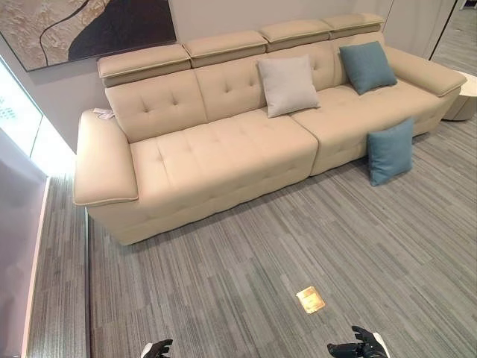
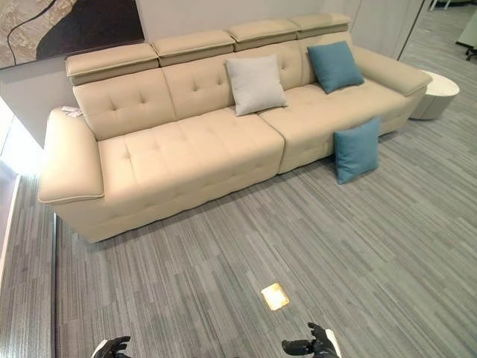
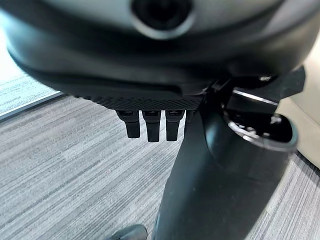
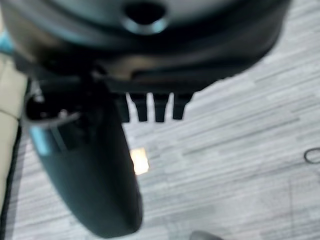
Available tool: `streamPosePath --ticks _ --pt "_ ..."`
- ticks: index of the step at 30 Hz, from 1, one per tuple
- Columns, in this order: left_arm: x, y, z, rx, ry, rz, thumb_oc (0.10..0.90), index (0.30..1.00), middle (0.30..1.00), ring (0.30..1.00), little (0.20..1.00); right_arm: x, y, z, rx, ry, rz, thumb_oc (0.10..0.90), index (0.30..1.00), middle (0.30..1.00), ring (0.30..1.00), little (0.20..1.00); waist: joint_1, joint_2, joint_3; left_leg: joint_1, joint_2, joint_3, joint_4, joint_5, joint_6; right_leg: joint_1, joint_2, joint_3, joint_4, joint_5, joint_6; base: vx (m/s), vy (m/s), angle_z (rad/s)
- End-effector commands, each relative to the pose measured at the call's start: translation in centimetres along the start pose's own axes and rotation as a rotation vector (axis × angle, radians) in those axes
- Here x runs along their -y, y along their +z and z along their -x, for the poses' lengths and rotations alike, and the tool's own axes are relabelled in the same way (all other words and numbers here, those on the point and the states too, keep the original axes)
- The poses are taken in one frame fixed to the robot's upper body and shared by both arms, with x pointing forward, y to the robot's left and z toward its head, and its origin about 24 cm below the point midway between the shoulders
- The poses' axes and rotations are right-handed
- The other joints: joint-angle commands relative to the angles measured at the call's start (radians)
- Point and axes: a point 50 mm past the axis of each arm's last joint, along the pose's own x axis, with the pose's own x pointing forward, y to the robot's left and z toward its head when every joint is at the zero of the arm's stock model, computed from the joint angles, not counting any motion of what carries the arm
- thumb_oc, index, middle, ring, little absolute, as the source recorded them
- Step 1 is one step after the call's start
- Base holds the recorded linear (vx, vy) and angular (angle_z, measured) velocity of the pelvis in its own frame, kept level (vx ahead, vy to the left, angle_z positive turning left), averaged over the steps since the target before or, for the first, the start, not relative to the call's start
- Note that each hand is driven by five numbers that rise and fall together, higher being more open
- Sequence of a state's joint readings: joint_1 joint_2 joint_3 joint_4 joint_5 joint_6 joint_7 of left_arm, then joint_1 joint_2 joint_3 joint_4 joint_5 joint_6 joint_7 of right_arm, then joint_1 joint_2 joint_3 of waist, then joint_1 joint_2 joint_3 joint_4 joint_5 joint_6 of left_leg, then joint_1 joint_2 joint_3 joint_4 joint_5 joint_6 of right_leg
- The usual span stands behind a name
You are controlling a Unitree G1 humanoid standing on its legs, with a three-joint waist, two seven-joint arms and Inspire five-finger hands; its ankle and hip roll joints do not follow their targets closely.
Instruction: Pick up all the scattered cushions and arrange them neatly on the sofa.
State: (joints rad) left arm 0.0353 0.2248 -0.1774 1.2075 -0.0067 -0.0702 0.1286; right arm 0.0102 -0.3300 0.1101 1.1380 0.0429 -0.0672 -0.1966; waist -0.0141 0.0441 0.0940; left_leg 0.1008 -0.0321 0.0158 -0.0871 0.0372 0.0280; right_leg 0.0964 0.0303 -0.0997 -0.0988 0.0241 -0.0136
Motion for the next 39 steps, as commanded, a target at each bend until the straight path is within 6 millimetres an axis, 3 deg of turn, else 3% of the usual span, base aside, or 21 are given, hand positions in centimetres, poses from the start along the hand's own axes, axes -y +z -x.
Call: streamPosePath --ticks 1,23,35,38,39 --pt "-1.0 1.1 -0.4 0.031 0.031 -0.030 0.800 0.900 0.900 0.900 0.900 0.0 0.6 -0.2 0.016 -0.013 0.034 0.800 0.900 0.900 0.900 0.900 0.005 -0.065 -0.026 0.012 0.003 -0.087 0.000 -0.111 -0.028 0.022 -0.084 -0.052 0.012 -0.080 0.102 0.00 0.000 0.00" --pt "-0.4 0.7 -0.3 0.010 -0.006 -0.052 0.800 0.900 0.900 0.900 0.900 -0.5 -0.2 -0.1 -0.026 0.008 0.007 0.800 0.900 0.900 0.900 0.900 0.001 -0.067 -0.026 0.018 0.005 -0.074 0.000 -0.121 -0.028 0.021 -0.080 -0.039 0.012 -0.082 0.101 0.00 -0.004 0.00" --pt "-0.2 1.8 -0.5 0.040 -0.023 -0.095 0.800 0.900 0.900 0.900 0.900 -0.7 -0.2 -0.1 -0.024 0.012 -0.006 0.800 0.900 0.900 0.900 0.900 -0.018 -0.071 -0.017 0.020 0.025 -0.067 0.005 -0.123 -0.034 0.009 -0.062 -0.003 0.016 -0.091 0.085 0.00 -0.035 -0.03" --pt "-0.2 2.8 -0.6 0.068 -0.025 -0.101 0.800 0.900 0.900 0.900 0.900 -0.6 0.3 -0.2 -0.014 0.008 -0.017 0.800 0.900 0.900 0.900 0.900 -0.020 -0.085 0.010 -0.041 0.025 -0.053 0.127 -0.153 -0.040 -0.003 -0.060 0.027 0.024 -0.088 0.074 -0.07 -0.047 -0.10" --pt "-0.1 3.7 -0.7 0.096 -0.024 -0.101 0.800 0.900 0.900 0.900 0.900 -0.3 0.7 -0.3 -0.003 -0.005 -0.020 0.800 0.900 0.900 0.900 0.900 -0.010 -0.093 0.032 -0.090 0.009 -0.102 0.212 -0.162 -0.047 -0.016 -0.058 0.052 0.029 -0.084 0.066 -0.12 -0.030 -0.34"
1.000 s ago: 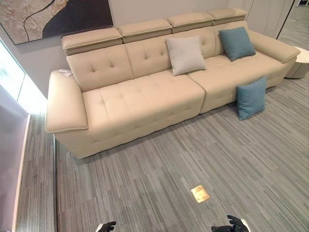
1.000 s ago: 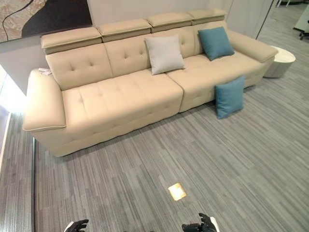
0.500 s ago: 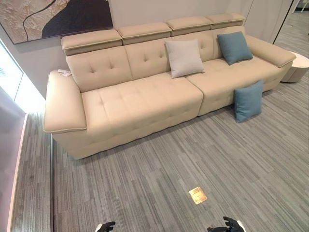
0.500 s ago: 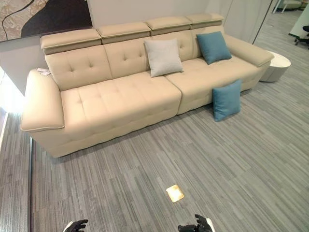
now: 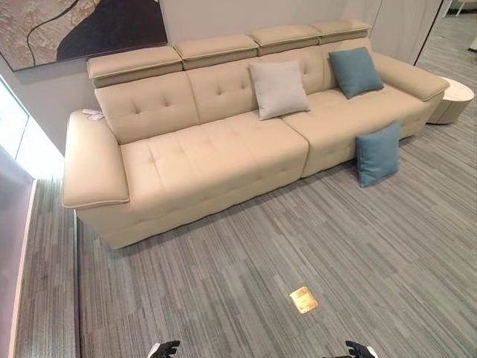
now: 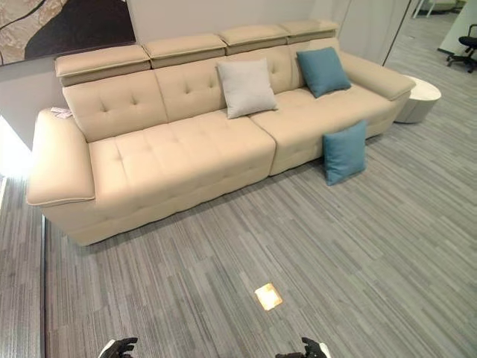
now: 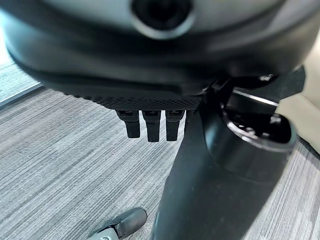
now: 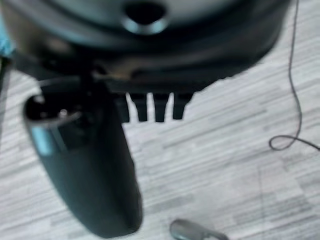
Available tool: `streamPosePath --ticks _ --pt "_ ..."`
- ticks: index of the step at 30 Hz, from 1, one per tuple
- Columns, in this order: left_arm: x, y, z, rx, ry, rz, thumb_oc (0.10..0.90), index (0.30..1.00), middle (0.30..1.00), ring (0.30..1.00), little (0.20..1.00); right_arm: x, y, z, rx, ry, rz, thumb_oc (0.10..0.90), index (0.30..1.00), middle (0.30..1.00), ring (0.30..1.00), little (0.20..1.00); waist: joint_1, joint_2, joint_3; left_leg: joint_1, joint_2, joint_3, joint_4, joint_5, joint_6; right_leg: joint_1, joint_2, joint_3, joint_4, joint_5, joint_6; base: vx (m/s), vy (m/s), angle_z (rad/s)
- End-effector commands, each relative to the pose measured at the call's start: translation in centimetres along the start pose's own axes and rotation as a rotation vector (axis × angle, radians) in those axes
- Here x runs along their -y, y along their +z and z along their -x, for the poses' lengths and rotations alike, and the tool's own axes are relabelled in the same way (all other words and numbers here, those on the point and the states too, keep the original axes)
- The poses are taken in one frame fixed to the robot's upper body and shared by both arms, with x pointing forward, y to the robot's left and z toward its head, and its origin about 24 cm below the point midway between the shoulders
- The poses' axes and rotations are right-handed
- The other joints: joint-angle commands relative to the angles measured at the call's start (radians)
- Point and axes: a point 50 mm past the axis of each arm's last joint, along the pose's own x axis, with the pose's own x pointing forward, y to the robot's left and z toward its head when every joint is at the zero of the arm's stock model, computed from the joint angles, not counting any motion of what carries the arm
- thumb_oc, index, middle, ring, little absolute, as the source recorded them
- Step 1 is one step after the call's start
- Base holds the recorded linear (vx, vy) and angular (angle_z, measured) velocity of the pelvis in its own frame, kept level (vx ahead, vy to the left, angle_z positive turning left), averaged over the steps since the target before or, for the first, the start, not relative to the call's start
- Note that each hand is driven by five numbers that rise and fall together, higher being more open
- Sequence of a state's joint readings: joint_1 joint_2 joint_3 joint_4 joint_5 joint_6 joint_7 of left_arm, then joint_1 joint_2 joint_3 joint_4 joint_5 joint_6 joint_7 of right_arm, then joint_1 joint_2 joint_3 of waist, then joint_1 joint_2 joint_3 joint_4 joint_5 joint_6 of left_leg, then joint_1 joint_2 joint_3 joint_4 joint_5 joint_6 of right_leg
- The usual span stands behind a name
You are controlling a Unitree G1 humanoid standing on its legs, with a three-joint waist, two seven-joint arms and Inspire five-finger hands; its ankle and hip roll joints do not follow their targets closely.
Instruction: Pick up all the scattered cushions and arrange them neatly on the sofa.
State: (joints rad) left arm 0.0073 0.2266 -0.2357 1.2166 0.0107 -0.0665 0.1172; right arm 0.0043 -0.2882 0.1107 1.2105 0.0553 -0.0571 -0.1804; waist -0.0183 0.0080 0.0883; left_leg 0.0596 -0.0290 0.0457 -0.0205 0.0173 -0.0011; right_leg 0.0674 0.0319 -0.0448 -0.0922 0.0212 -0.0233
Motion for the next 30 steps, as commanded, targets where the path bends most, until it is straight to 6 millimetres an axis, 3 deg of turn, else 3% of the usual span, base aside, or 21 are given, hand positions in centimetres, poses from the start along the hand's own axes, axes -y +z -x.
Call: streamPosePath --ticks 1,2,3,5,9,15,17,18,19,20,21,23,26,29,30 --pt "-0.7 3.1 -0.6 0.084 0.008 -0.028 0.800 0.900 0.900 0.900 0.900 1.5 2.4 -0.5 0.080 -0.060 -0.005 0.800 0.900 0.900 0.900 0.900 -0.002 -0.059 0.045 -0.075 -0.004 -0.169 0.179 -0.136 -0.024 0.005 -0.059 0.006 0.023 -0.078 0.075 -0.09 -0.018 -0.48" --pt "-0.7 3.1 -0.6 0.084 0.008 -0.027 0.800 0.900 0.900 0.900 0.900 1.5 2.4 -0.5 0.080 -0.061 -0.005 0.800 0.900 0.900 0.900 0.900 -0.003 -0.059 0.044 -0.078 -0.004 -0.170 0.182 -0.137 -0.024 0.004 -0.059 0.005 0.023 -0.078 0.075 -0.06 0.035 -0.71" --pt "-0.4 3.9 -0.7 0.108 0.003 -0.030 0.800 0.900 0.900 0.900 0.900 1.9 2.6 -0.6 0.082 -0.075 -0.010 0.800 0.900 0.900 0.900 0.900 -0.006 -0.060 0.049 -0.112 -0.020 -0.240 0.211 -0.138 -0.029 -0.015 -0.064 0.025 0.023 -0.069 0.083 -0.04 0.033 -0.73" --pt "-0.2 4.1 -0.7 0.113 -0.005 -0.036 0.800 0.900 0.900 0.900 0.900 2.1 2.5 -0.6 0.078 -0.080 -0.017 0.800 0.900 0.900 0.900 0.900 -0.013 -0.059 0.044 -0.118 -0.022 -0.247 0.204 -0.148 -0.028 -0.023 -0.066 0.031 0.022 -0.066 0.087 0.00 0.067 -0.55" --pt "0.0 4.4 -0.7 0.124 -0.017 -0.101 0.800 0.900 0.900 0.900 0.900 2.2 2.2 -0.6 0.057 -0.078 -0.015 0.800 0.900 0.900 0.900 0.900 -0.042 -0.045 0.046 -0.101 -0.015 -0.180 0.143 -0.164 0.011 -0.095 -0.068 0.082 0.077 -0.064 0.099 -0.01 0.120 -0.48" --pt "-1.2 4.6 -0.7 0.133 0.017 -0.104 0.800 0.900 0.900 0.900 0.900 1.6 2.2 -0.6 0.049 -0.054 0.011 0.800 0.900 0.900 0.900 0.900 -0.031 -0.047 0.053 -0.100 0.000 -0.078 0.107 -0.169 0.038 -0.184 -0.053 0.097 0.156 -0.062 0.118 -0.03 0.092 -0.89" --pt "-1.7 4.5 -0.7 0.131 0.034 -0.088 0.800 0.900 0.900 0.900 0.900 1.4 2.4 -0.6 0.055 -0.052 0.026 0.800 0.900 0.900 0.900 0.900 -0.008 -0.050 0.058 -0.083 0.022 -0.027 0.085 -0.169 0.035 -0.222 -0.058 -0.005 0.202 -0.062 0.129 0.00 -0.007 -0.97" --pt "-1.7 4.5 -0.7 0.131 0.034 -0.088 0.800 0.900 0.900 0.900 0.900 1.4 2.4 -0.6 0.055 -0.052 0.026 0.800 0.900 0.900 0.900 0.900 -0.007 -0.050 0.058 -0.082 0.023 -0.027 0.085 -0.168 0.035 -0.222 -0.058 -0.005 0.204 -0.063 0.129 0.03 -0.070 -0.94" --pt "-2.1 4.4 -0.7 0.131 0.040 -0.082 0.800 0.900 0.900 0.900 0.900 1.1 2.5 -0.6 0.061 -0.046 0.038 0.800 0.900 0.900 0.900 0.900 0.013 -0.049 0.057 -0.060 0.042 0.002 0.068 -0.167 0.026 -0.232 -0.092 -0.162 0.230 -0.070 0.124 0.02 -0.058 -0.86" --pt "-2.1 4.4 -0.7 0.131 0.040 -0.082 0.800 0.900 0.900 0.900 0.900 1.1 2.5 -0.6 0.061 -0.046 0.038 0.800 0.900 0.900 0.900 0.900 0.011 -0.049 0.058 -0.060 0.041 0.000 0.068 -0.166 0.026 -0.231 -0.093 -0.165 0.230 -0.071 0.124 0.06 -0.091 -0.69" --pt "-2.2 4.3 -0.7 0.125 0.044 -0.077 0.800 0.900 0.900 0.900 0.900 0.9 2.6 -0.5 0.064 -0.041 0.041 0.800 0.900 0.900 0.900 0.900 0.013 -0.049 0.057 -0.046 0.049 0.012 0.061 -0.166 0.024 -0.231 -0.102 -0.218 0.241 -0.077 0.121 0.07 -0.071 -0.29" --pt "-2.2 4.1 -0.7 0.117 0.047 -0.078 0.800 0.900 0.900 0.900 0.900 0.8 2.4 -0.5 0.063 -0.040 0.034 0.800 0.900 0.900 0.900 0.900 0.003 -0.045 0.060 -0.020 0.054 0.007 0.057 -0.171 0.023 -0.225 -0.090 -0.209 0.238 -0.095 0.118 0.16 -0.116 -0.16" --pt "-1.9 3.7 -0.7 0.098 0.038 -0.080 0.800 0.900 0.900 0.900 0.900 1.0 2.3 -0.4 0.071 -0.051 -0.014 0.800 0.900 0.900 0.900 0.900 -0.013 -0.039 0.056 -0.001 0.068 0.003 0.074 -0.170 0.000 -0.172 -0.057 -0.173 0.188 -0.121 0.073 0.16 -0.151 0.11" --pt "-1.7 4.3 -0.8 0.112 0.035 -0.072 0.800 0.900 0.900 0.900 0.900 1.0 2.7 -0.4 0.093 -0.057 -0.037 0.800 0.900 0.900 0.900 0.900 -0.013 -0.052 0.077 -0.076 0.092 0.003 0.262 -0.114 -0.033 -0.125 -0.038 -0.149 0.149 -0.119 0.043 0.11 -0.222 0.14" --pt "-1.7 4.7 -0.8 0.124 0.033 -0.066 0.800 0.900 0.900 0.900 0.900 1.2 2.9 -0.5 0.100 -0.063 -0.040 0.800 0.900 0.900 0.900 0.900 -0.009 -0.062 0.087 -0.119 0.088 -0.008 0.329 -0.093 -0.027 -0.118 -0.041 -0.143 0.142 -0.120 0.034 0.04 -0.142 0.23"
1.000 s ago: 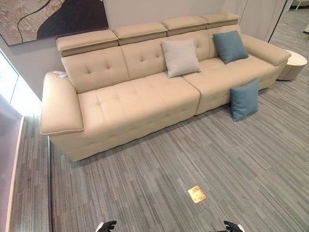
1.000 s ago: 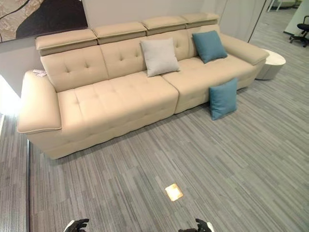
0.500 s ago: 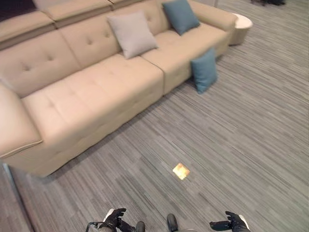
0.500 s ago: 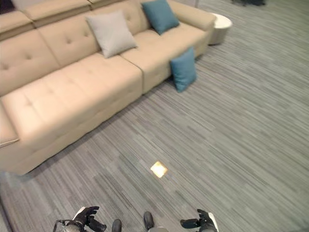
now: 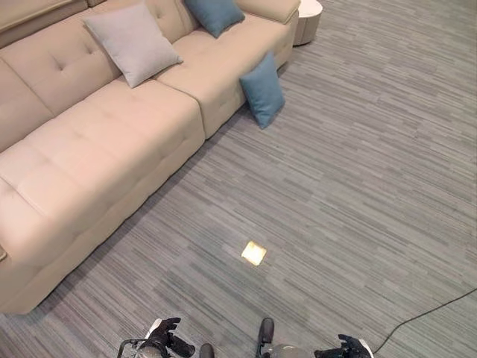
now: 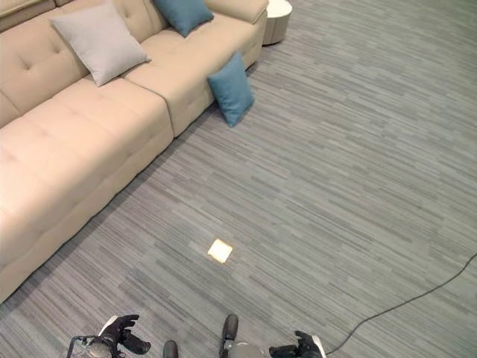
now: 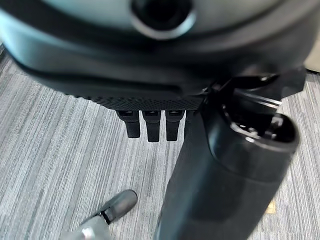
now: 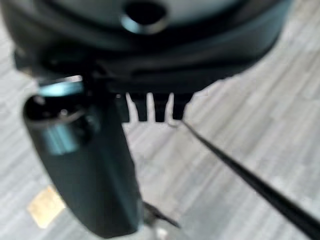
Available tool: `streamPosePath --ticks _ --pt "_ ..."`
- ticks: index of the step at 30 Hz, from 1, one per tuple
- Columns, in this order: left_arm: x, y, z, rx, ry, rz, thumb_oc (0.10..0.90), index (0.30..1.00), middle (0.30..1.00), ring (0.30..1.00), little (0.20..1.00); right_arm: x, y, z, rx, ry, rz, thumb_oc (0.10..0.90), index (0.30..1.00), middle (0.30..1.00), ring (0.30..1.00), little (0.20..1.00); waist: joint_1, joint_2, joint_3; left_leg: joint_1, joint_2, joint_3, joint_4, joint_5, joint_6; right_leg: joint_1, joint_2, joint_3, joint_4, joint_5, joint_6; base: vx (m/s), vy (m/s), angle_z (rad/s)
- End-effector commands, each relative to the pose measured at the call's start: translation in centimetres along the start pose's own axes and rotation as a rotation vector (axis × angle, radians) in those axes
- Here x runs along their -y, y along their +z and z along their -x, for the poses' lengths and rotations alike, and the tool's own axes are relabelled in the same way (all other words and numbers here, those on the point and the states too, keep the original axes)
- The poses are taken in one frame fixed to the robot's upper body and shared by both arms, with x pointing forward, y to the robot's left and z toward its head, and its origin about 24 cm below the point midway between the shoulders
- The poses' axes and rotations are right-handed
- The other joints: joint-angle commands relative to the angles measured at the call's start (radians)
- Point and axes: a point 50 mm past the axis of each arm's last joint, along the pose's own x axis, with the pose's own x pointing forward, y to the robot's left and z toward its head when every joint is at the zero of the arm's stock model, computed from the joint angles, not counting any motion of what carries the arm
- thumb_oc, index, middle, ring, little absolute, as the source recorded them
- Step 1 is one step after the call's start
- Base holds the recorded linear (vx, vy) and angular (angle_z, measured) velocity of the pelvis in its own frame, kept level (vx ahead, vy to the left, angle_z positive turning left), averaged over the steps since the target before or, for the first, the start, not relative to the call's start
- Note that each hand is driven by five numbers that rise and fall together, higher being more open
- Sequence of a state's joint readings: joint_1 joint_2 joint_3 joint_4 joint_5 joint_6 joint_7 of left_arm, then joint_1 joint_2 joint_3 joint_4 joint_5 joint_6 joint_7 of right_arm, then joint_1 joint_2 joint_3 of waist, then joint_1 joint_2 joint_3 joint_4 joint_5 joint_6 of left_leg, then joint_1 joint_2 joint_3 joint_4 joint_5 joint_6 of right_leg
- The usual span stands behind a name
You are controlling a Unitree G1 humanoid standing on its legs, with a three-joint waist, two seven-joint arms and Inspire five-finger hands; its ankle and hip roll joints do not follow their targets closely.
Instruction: Pick up all the scattered cushions and arrange them neatly on the sofa.
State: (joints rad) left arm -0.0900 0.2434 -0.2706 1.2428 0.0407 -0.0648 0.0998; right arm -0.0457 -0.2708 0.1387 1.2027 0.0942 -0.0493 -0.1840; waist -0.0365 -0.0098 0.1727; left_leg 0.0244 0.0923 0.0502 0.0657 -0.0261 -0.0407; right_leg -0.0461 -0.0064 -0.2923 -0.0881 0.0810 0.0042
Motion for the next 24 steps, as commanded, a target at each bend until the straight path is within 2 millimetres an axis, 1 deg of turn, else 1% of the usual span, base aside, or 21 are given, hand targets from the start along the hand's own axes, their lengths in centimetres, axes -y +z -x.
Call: streamPosePath --ticks 1,2,3,4,5,7,8,9,11,12,13,14,15,16,19,23,24 --pt "-0.7 1.4 -0.2 0.053 0.032 0.008 0.800 0.900 0.900 0.900 0.900 2.1 0.8 -0.2 0.055 -0.083 -0.011 0.800 0.900 0.900 0.900 0.900 0.008 -0.043 0.003 -0.089 -0.032 -0.014 0.250 -0.053 0.012 -0.005 -0.002 0.103 0.137 -0.179 0.006 0.09 -0.161 0.07" --pt "-0.7 1.7 -0.3 0.062 0.038 0.022 0.800 0.900 0.900 0.900 0.900 2.2 1.1 -0.3 0.063 -0.090 -0.018 0.800 0.900 0.900 0.900 0.900 0.017 -0.052 0.019 -0.148 -0.053 -0.058 0.346 -0.029 0.022 0.012 0.003 0.121 0.131 -0.182 -0.009 0.13 -0.135 -0.07" --pt "-0.7 1.7 -0.2 0.063 0.038 0.030 0.800 0.900 0.900 0.900 0.900 2.2 1.0 -0.3 0.057 -0.089 -0.019 0.800 0.900 0.900 0.900 0.900 0.020 -0.056 0.017 -0.176 -0.067 -0.073 0.353 -0.038 0.031 0.019 0.001 0.130 0.124 -0.186 -0.009 0.14 -0.132 -0.10" --pt "-0.7 1.7 -0.2 0.063 0.038 0.030 0.800 0.900 0.900 0.900 0.900 2.2 1.0 -0.3 0.056 -0.088 -0.019 0.800 0.900 0.900 0.900 0.900 0.020 -0.056 0.017 -0.177 -0.067 -0.073 0.356 -0.041 0.031 0.020 0.002 0.130 0.124 -0.187 -0.009 0.12 -0.042 -0.10" --pt "-0.6 1.7 -0.2 0.063 0.036 0.033 0.800 0.900 0.900 0.900 0.900 2.2 0.9 -0.2 0.053 -0.091 -0.018 0.800 0.900 0.900 0.900 0.900 0.027 -0.058 0.019 -0.201 -0.083 -0.084 0.351 -0.053 0.038 0.033 0.001 0.138 0.115 -0.190 -0.006 0.13 -0.020 -0.17" --pt "-0.4 1.7 -0.2 0.061 0.028 0.030 0.800 0.900 0.900 0.900 0.900 2.5 0.6 -0.2 0.046 -0.098 -0.013 0.800 0.900 0.900 0.900 0.900 0.034 -0.063 0.013 -0.245 -0.107 -0.076 0.286 -0.080 0.048 0.064 -0.003 0.151 0.089 -0.202 0.003 0.27 -0.010 -0.26" --pt "-0.3 1.6 -0.2 0.059 0.022 0.028 0.800 0.900 0.900 0.900 0.900 2.7 0.2 -0.2 0.032 -0.104 -0.006 0.800 0.900 0.900 0.900 0.900 0.045 -0.054 0.008 -0.283 -0.126 -0.066 0.210 -0.046 0.047 0.093 0.011 0.165 0.070 -0.211 0.004 0.24 0.015 -0.22" --pt "-0.3 1.6 -0.2 0.059 0.022 0.028 0.800 0.900 0.900 0.900 0.900 2.7 0.2 -0.2 0.031 -0.104 -0.006 0.800 0.900 0.900 0.900 0.900 0.047 -0.056 0.010 -0.277 -0.127 -0.063 0.206 -0.045 0.047 0.097 0.009 0.167 0.069 -0.211 0.004 0.25 0.025 -0.24" --pt "-0.2 1.2 -0.1 0.047 0.018 0.028 0.800 0.900 0.900 0.900 0.900 2.5 -0.3 -0.1 0.014 -0.103 0.012 0.800 0.900 0.900 0.900 0.900 0.067 -0.047 0.008 -0.330 -0.162 -0.082 0.140 0.026 0.042 0.129 0.035 0.197 0.053 -0.219 0.006 0.27 0.027 -0.30" --pt "-0.3 1.0 -0.1 0.045 0.022 0.037 0.800 0.900 0.900 0.900 0.900 2.4 -0.4 -0.1 0.009 -0.101 0.021 0.800 0.900 0.900 0.900 0.900 0.092 -0.041 0.008 -0.359 -0.187 -0.107 0.090 0.074 0.036 0.158 0.056 0.236 0.042 -0.226 0.008 0.36 0.061 -0.44" --pt "-0.3 0.9 -0.1 0.043 0.025 0.046 0.800 0.900 0.900 0.900 0.900 2.4 -0.5 -0.1 0.006 -0.102 0.027 0.800 0.900 0.900 0.900 0.900 0.104 -0.040 0.006 -0.371 -0.194 -0.117 0.079 0.090 0.036 0.172 0.063 0.256 0.039 -0.229 0.009 0.27 0.053 -0.66" --pt "-0.3 0.9 -0.1 0.043 0.025 0.045 0.800 0.900 0.900 0.900 0.900 2.4 -0.5 -0.1 0.005 -0.101 0.027 0.800 0.900 0.900 0.900 0.900 0.106 -0.042 0.007 -0.368 -0.195 -0.114 0.078 0.090 0.037 0.174 0.061 0.258 0.038 -0.230 0.009 0.22 0.064 -0.97" --pt "-0.2 0.3 0.0 0.023 0.025 0.056 0.800 0.900 0.900 0.900 0.900 2.3 -0.6 -0.1 0.001 -0.093 0.033 0.800 0.900 0.900 0.900 0.900 0.115 -0.045 -0.003 -0.350 -0.192 -0.126 0.054 0.083 0.046 0.187 0.066 0.282 0.035 -0.238 0.011 0.32 0.117 -1.26" --pt "-0.3 -0.6 0.1 -0.009 0.029 0.063 0.800 0.900 0.900 0.900 0.900 2.0 -1.0 0.0 -0.005 -0.082 0.046 0.800 0.900 0.900 0.900 0.900 0.120 -0.059 -0.024 -0.336 -0.198 -0.142 0.064 0.076 0.063 0.203 0.054 0.302 0.032 -0.247 0.015 0.42 0.174 -1.10" --pt "-0.3 -1.3 0.2 -0.033 0.027 0.058 0.800 0.900 0.900 0.900 0.900 1.7 -1.3 0.1 -0.012 -0.063 0.051 0.800 0.900 0.900 0.900 0.900 0.130 -0.081 -0.043 -0.316 -0.205 -0.128 0.087 0.043 0.079 0.203 0.029 0.319 0.086 -0.253 0.038 0.28 0.135 -0.78" --pt "-0.3 -1.3 0.2 -0.033 0.027 0.058 0.800 0.900 0.900 0.900 0.900 1.7 -1.3 0.1 -0.013 -0.063 0.051 0.800 0.900 0.900 0.900 0.900 0.133 -0.082 -0.043 -0.316 -0.204 -0.126 0.087 0.042 0.079 0.203 0.028 0.321 0.087 -0.253 0.038 0.04 0.023 -0.36" --pt "-0.4 -1.3 0.2 -0.034 0.029 0.061 0.800 0.900 0.900 0.900 0.900 1.5 -1.2 0.1 -0.009 -0.054 0.051 0.800 0.900 0.900 0.900 0.900 0.140 -0.087 -0.044 -0.301 -0.203 -0.116 0.092 0.023 0.088 0.191 0.017 0.319 0.149 -0.251 0.059 0.17 0.136 0.01"
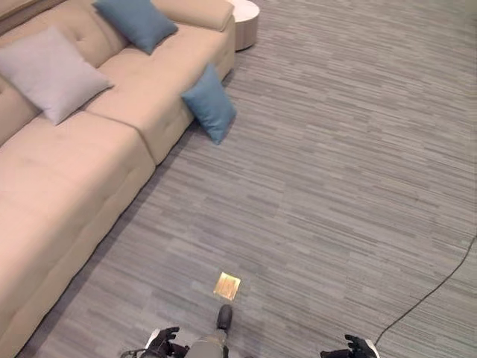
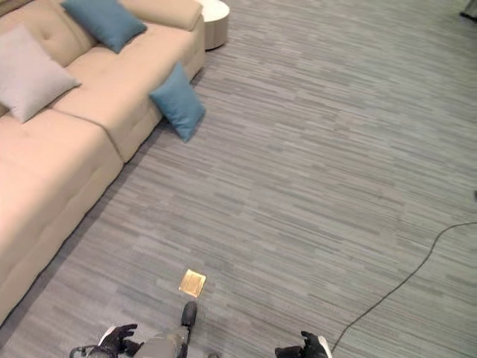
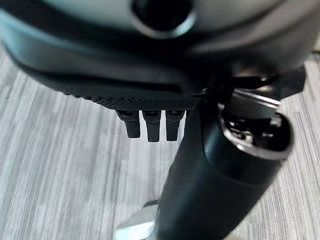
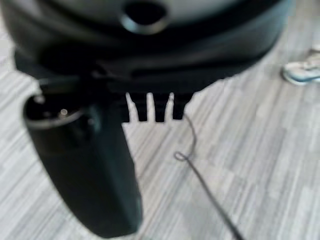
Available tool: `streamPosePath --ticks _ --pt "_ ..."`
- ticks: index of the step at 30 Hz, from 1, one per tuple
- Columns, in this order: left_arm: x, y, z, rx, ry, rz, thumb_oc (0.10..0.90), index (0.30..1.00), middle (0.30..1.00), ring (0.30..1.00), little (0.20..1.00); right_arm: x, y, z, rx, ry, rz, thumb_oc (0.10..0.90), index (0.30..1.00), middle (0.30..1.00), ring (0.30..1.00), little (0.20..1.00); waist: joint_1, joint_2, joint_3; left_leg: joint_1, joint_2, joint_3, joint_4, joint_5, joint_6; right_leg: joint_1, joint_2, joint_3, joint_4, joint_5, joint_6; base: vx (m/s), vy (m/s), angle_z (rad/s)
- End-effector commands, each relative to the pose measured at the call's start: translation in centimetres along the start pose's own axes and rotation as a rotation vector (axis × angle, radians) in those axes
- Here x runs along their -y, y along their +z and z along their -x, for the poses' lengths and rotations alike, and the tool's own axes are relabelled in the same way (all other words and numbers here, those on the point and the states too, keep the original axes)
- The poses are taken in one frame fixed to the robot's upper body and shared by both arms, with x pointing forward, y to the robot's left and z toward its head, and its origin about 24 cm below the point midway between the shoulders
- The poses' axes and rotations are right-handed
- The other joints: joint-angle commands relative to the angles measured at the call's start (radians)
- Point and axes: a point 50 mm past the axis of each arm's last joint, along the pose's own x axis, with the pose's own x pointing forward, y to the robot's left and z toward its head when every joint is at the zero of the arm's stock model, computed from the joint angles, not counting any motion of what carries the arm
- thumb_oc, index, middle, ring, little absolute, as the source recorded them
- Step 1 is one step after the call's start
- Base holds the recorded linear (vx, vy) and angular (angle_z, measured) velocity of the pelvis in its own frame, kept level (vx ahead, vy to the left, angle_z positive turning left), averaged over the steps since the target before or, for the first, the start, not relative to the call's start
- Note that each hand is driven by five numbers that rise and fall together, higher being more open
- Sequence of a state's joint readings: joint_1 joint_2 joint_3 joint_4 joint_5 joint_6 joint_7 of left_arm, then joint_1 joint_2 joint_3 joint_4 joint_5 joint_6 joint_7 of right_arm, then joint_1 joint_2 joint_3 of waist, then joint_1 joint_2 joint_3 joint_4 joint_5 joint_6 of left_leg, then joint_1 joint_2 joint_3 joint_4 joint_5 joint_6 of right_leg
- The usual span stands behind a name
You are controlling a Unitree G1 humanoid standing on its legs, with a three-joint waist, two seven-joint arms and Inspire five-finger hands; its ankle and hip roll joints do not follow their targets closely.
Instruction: Pick up all the scattered cushions and arrange them neatly on the sofa.
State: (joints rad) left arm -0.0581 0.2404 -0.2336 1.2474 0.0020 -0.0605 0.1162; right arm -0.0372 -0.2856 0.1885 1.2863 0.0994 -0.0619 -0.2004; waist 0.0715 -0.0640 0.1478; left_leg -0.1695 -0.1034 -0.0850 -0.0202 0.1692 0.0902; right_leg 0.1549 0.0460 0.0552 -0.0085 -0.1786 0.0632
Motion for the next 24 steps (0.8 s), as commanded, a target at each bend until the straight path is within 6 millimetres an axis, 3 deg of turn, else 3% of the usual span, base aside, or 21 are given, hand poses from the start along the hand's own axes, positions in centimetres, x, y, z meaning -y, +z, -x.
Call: streamPosePath --ticks 1,2,3,4,5,12,13,16,17,19,20,23,24 --pt "-1.0 0.5 -0.1 0.028 0.020 -0.019 0.800 0.900 0.900 0.900 0.900 1.0 2.0 -0.2 0.095 -0.028 -0.018 0.800 0.900 0.900 0.900 0.900 0.030 -0.036 -0.005 -0.079 -0.001 0.037 0.185 -0.203 -0.025 -0.079 -0.051 -0.037 0.241 0.075 0.056 0.20 0.170 -0.04" --pt "-1.2 0.9 -0.2 0.040 0.028 -0.019 0.800 0.900 0.900 0.900 0.900 0.9 2.6 -0.2 0.114 -0.025 -0.019 0.800 0.900 0.900 0.900 0.900 0.021 -0.032 0.009 -0.065 0.005 0.040 0.191 -0.215 -0.014 -0.135 -0.054 -0.040 0.341 0.129 0.083 0.34 0.275 -0.50" --pt "-1.9 2.0 -0.3 0.076 0.053 -0.014 0.800 0.900 0.900 0.900 0.900 0.9 4.1 -0.2 0.165 -0.026 -0.025 0.800 0.900 0.900 0.900 0.900 -0.001 0.016 0.037 0.000 0.039 0.036 0.200 -0.252 0.012 -0.285 -0.098 -0.151 0.518 0.175 0.103 0.23 0.186 -0.68" --pt "-1.9 2.0 -0.3 0.076 0.053 -0.014 0.800 0.900 0.900 0.900 0.900 0.9 4.1 -0.2 0.165 -0.026 -0.025 0.800 0.900 0.900 0.900 0.900 -0.004 0.015 0.039 0.001 0.036 0.034 0.201 -0.254 0.012 -0.285 -0.100 -0.153 0.522 0.171 0.103 0.40 0.175 -0.76" --pt "-2.0 2.5 -0.3 0.091 0.057 -0.006 0.800 0.900 0.900 0.900 0.900 1.0 4.4 -0.2 0.171 -0.031 -0.031 0.800 0.900 0.900 0.900 0.900 -0.013 0.024 0.036 0.048 0.043 0.017 0.179 -0.268 0.010 -0.327 -0.114 -0.209 0.453 0.128 0.069 0.21 0.018 -0.25" --pt "-2.0 2.5 -0.3 0.091 0.057 -0.006 0.800 0.900 0.900 0.900 0.900 1.0 4.4 -0.2 0.171 -0.031 -0.031 0.800 0.900 0.900 0.900 0.900 -0.017 0.024 0.041 0.055 0.042 0.013 0.178 -0.269 0.010 -0.319 -0.115 -0.213 0.453 0.125 0.069 0.13 -0.031 0.20" --pt "-1.6 2.5 -0.4 0.084 0.046 -0.048 0.800 0.900 0.900 0.900 0.900 1.4 3.8 -0.3 0.150 -0.047 -0.006 0.800 0.900 0.900 0.900 0.900 -0.064 0.008 0.047 0.215 0.032 -0.046 0.095 -0.331 -0.024 -0.414 -0.100 -0.216 0.097 0.182 0.050 0.81 -0.283 -0.07" --pt "-0.6 1.0 -0.2 0.031 0.019 -0.063 0.800 0.900 0.900 0.900 0.900 1.3 2.1 -0.2 0.102 -0.038 0.007 0.800 0.900 0.900 0.900 0.900 -0.075 0.002 0.013 0.275 0.054 -0.077 0.089 -0.369 -0.049 -0.355 -0.085 -0.198 0.060 0.199 0.027 0.64 -0.308 -0.04" --pt "-0.5 0.9 -0.2 0.028 0.012 -0.063 0.800 0.900 0.900 0.900 0.900 1.5 1.9 -0.2 0.096 -0.042 0.004 0.800 0.900 0.900 0.900 0.900 -0.077 0.008 0.010 0.277 0.069 -0.075 0.102 -0.365 -0.061 -0.339 -0.080 -0.206 0.060 0.194 0.021 0.39 -0.282 0.92" --pt "-0.1 0.7 -0.1 0.022 -0.001 -0.072 0.800 0.900 0.900 0.900 0.900 1.6 2.1 -0.2 0.106 -0.046 -0.015 0.800 0.900 0.900 0.900 0.900 -0.077 0.020 0.002 0.242 0.107 -0.060 0.188 -0.300 -0.115 -0.284 -0.059 -0.220 0.044 0.161 -0.007 0.25 -0.225 0.85" --pt "-0.1 0.7 -0.1 0.022 -0.001 -0.072 0.800 0.900 0.900 0.900 0.900 1.6 2.1 -0.2 0.106 -0.046 -0.015 0.800 0.900 0.900 0.900 0.900 -0.078 0.020 0.002 0.242 0.107 -0.061 0.191 -0.301 -0.115 -0.283 -0.058 -0.220 0.044 0.161 -0.007 0.11 -0.129 0.65" --pt "-0.2 1.8 -0.3 0.054 0.005 -0.069 0.800 0.900 0.900 0.900 0.900 1.9 3.1 -0.3 0.137 -0.058 -0.044 0.800 0.900 0.900 0.900 0.900 -0.067 -0.003 0.038 0.082 0.124 -0.031 0.470 -0.177 -0.129 -0.228 -0.063 -0.220 0.045 0.130 -0.051 0.13 -0.212 0.56" --pt "-0.3 2.1 -0.3 0.067 0.007 -0.068 0.800 0.900 0.900 0.900 0.900 2.1 3.0 -0.3 0.132 -0.063 -0.050 0.800 0.900 0.900 0.900 0.900 -0.064 -0.006 0.040 0.063 0.135 -0.014 0.484 -0.181 -0.123 -0.211 -0.060 -0.219 0.040 0.118 -0.059 0.17 -0.212 0.10"
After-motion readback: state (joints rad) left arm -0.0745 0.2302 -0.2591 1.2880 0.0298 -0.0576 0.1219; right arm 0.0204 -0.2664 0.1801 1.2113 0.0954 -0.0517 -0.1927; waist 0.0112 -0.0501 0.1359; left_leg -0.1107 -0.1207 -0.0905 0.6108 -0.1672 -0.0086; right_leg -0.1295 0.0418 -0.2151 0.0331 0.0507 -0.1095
